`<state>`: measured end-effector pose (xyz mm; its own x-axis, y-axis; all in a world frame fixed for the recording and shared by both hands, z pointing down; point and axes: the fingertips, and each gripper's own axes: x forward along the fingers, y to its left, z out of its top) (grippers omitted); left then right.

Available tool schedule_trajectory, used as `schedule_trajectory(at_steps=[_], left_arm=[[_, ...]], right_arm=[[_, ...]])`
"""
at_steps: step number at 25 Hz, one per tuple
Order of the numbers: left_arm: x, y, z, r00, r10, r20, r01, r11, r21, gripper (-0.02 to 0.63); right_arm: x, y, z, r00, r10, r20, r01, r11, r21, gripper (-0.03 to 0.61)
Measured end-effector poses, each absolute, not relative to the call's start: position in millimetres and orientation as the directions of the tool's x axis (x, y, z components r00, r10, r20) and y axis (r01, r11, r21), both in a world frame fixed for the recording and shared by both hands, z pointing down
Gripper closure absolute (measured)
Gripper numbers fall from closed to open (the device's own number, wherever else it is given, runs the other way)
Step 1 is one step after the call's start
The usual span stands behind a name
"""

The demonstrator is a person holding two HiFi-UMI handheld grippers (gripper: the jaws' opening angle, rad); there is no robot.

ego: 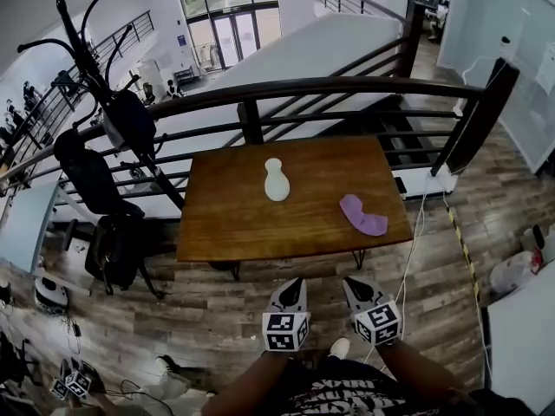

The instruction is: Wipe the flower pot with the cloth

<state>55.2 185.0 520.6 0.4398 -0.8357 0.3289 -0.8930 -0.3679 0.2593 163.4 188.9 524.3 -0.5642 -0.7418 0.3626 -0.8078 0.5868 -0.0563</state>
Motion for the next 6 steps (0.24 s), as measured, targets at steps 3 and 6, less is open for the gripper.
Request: schedule_trajectory(at_steps=[3, 6], left_arm=[[56.1, 187.7, 519.1, 0.436, -0.837, 0.331, -0.895, -0.365, 0.257, 0.615], [56.8, 187.5, 517.5, 0.433, -0.839, 0.328, -0.896, -0.362, 0.257, 0.615]], right_arm=[[163.8, 191.5, 522.1, -0.567, -0.74, 0.362, -0.805, 0.59, -0.055, 0.58], [164.9, 191.8, 520.2, -0.568, -0.74, 0.36, -0.804, 0.592, -0.051, 0.58]])
